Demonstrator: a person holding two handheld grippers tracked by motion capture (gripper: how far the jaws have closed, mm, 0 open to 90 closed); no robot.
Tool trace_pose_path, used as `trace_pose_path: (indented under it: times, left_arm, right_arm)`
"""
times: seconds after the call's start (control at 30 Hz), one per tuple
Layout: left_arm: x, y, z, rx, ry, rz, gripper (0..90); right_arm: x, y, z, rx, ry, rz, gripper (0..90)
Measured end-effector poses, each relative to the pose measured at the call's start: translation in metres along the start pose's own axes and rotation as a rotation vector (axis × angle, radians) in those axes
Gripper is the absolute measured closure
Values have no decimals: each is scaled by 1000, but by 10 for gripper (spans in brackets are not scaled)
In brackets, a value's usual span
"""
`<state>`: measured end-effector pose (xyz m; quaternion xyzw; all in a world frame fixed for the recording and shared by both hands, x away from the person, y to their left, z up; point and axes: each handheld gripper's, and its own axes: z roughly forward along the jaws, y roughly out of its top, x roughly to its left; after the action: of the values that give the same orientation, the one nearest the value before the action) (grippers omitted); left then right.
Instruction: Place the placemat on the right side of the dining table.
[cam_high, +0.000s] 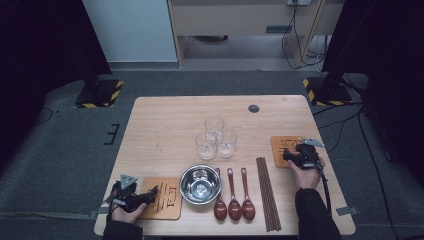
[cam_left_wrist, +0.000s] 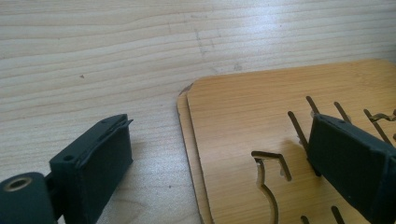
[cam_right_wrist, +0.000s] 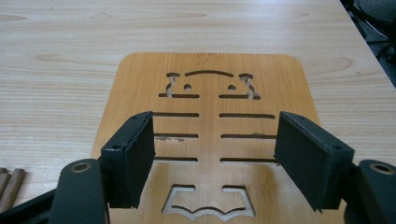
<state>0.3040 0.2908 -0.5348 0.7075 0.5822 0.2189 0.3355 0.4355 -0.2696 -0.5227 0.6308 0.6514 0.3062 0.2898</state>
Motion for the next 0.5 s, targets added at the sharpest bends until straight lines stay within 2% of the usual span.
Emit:
trace_pose_path:
  times: [0.3,0.5]
  left_arm:
    - [0,0,0,-1,-2,0,59]
    - [1,0,0,-1,-4,2,59]
  right_arm:
    - [-1,9,-15,-52,62,4,267]
    - [0,14,-25,-96,115,-13,251]
